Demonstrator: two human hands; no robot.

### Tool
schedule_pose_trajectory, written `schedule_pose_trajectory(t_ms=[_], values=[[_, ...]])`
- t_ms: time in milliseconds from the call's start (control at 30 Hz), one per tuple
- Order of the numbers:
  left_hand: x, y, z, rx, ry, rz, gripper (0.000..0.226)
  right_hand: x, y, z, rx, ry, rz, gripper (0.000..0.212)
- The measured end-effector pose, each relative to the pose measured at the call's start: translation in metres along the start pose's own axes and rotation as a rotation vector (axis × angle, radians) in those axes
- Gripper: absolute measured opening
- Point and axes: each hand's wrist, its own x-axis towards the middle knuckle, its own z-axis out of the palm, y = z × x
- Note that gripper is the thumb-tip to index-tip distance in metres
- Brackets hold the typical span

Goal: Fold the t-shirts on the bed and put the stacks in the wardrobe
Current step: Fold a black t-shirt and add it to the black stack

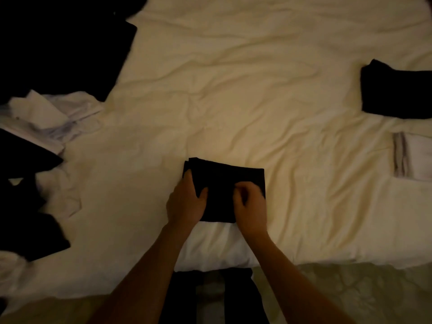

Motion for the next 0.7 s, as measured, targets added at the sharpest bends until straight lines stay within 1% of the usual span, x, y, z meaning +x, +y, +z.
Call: schedule_pose_trajectory(t_ms=[33,67,100,133,167,233,300,367,433,467,500,567,600,633,700], values=[[0.000,-0.007,0.003,-0.016,-0.008,0.050,0.065,-0.002,0.011,-0.003,-0.137,0.111,-0.025,0.024],[-0.002,-0.012,0.005,-0.041,0.009,0.094,0.062,-0.004,0.022,-0.004,-0.266,0.174,-0.033,0.036],[-0.002,-0.017,0.005,-0.061,0.039,0.123,0.058,-0.008,0.032,-0.004,-0.360,0.170,-0.015,0.049],[-0.002,-0.021,0.005,-0.055,0.077,0.146,0.055,-0.011,0.041,-0.004,-0.430,0.113,0.014,0.060],[-0.002,-0.024,0.004,-0.016,0.119,0.157,0.053,-0.015,0.049,-0.003,-0.497,0.037,0.042,0.066],[-0.003,-0.032,0.005,0.103,0.187,0.148,0.054,-0.018,0.068,0.004,-0.634,-0.073,0.035,0.071],[-0.004,-0.038,0.007,0.188,0.232,0.118,0.056,-0.015,0.074,0.010,-0.700,-0.110,0.028,0.071],[-0.003,-0.045,0.008,0.223,0.252,0.102,0.053,-0.012,0.071,0.016,-0.713,-0.100,0.032,0.072],[0.000,-0.050,0.006,0.158,0.248,0.093,0.045,-0.013,0.067,0.012,-0.651,-0.096,0.031,0.073],[0.001,-0.049,0.003,0.099,0.244,0.076,0.042,-0.012,0.066,0.008,-0.553,-0.061,0.030,0.073],[0.002,-0.048,0.000,0.046,0.238,0.054,0.040,-0.008,0.064,0.001,-0.383,-0.032,0.070,0.071],[0.004,-0.044,-0.008,0.022,0.232,-0.006,0.040,0.004,0.058,-0.012,0.036,-0.027,0.285,0.069],[0.006,-0.039,-0.010,0.019,0.207,-0.055,0.042,0.010,0.057,-0.017,0.207,-0.066,0.423,0.063],[0.008,-0.032,-0.013,-0.009,0.147,-0.122,0.047,0.014,0.056,-0.021,0.296,-0.122,0.526,0.056],[0.012,-0.015,-0.017,-0.165,-0.046,-0.238,0.054,0.016,0.053,-0.026,0.262,-0.225,0.575,0.045]])
